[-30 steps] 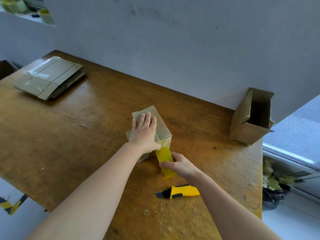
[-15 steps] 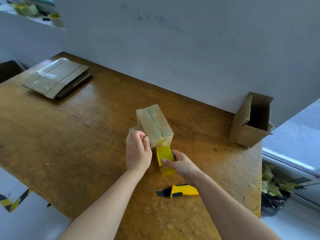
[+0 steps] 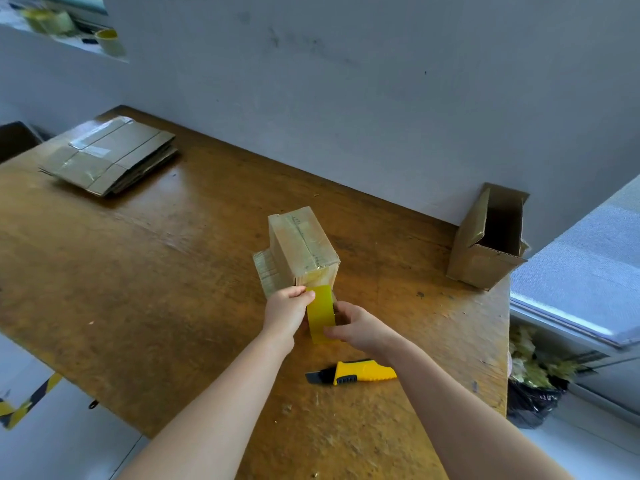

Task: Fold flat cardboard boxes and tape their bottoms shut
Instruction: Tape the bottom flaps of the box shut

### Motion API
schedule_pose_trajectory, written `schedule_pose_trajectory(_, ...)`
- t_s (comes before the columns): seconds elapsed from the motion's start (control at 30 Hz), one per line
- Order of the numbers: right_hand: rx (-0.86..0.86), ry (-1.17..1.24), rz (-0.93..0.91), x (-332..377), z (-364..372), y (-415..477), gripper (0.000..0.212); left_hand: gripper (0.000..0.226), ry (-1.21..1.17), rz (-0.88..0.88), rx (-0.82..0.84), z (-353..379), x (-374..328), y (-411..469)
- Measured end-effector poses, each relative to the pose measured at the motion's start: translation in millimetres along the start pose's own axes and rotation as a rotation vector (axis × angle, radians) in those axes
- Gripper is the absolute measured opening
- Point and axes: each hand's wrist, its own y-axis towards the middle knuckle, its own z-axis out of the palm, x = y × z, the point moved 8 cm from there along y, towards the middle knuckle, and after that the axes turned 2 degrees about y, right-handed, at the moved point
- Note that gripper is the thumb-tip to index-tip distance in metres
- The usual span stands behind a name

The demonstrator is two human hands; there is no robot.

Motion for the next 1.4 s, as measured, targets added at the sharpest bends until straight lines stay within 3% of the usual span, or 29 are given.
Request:
schedule_pose_trajectory(0.17,-0.153,-0.119,0.003,-13.9,-13.3,-8.9,0.027,0.038,-0.018,-0.007,0.008,-2.2,-3.1,2.8)
schedule_pose_trajectory(0.33,-0.063,-1.0,0.087,-38.3,-10.5,-15.5,0.052,0.032,0.099,0.057,-0.032,-22.8,-10.9,9.8)
schedule_pose_trajectory(0.4,-0.06,-1.155,0.049,-39.1,-5.1,-15.7,0.053,0.032,0.153,0.087,-0.051,-30.1,-11.0,9.5)
schedule_pose_trajectory(0.6,-0.001,-1.01,0.078,-32.6,-20.5,-14.4,0.045,0.046,0.212,0.098,-0.039,-36.4,-2.4,9.6)
schedule_pose_trajectory(0.77,0.133,-0.61,0.171,-20.0,-39.6,-23.8,0.046,0.044,0.219,0.086,-0.049,-43.2,0.8,14.4)
schedule_pose_trajectory(0.93,-0.001,-0.286,-0.038,22.4,-32.0,-20.9,0.022,0.041,0.215,0.104,-0.052,-47.7,0.6,16.6)
schedule_pose_trajectory(1.07,-0.134,-0.412,-0.161,54.2,-19.1,-11.5,0.033,0.048,0.28,0.173,-0.088,-54.7,-5.2,13.9)
schedule_pose_trajectory(1.23,-0.254,-0.767,-0.21,75.5,-13.8,-2.7,0.037,0.043,0.27,0.237,-0.086,-58.6,-8.9,11.7)
schedule_pose_trajectory(1.4,-0.28,-0.938,-0.21,86.2,-12.0,2.9,0.042,0.017,0.091,0.181,-0.034,-56.2,-4.6,12.8)
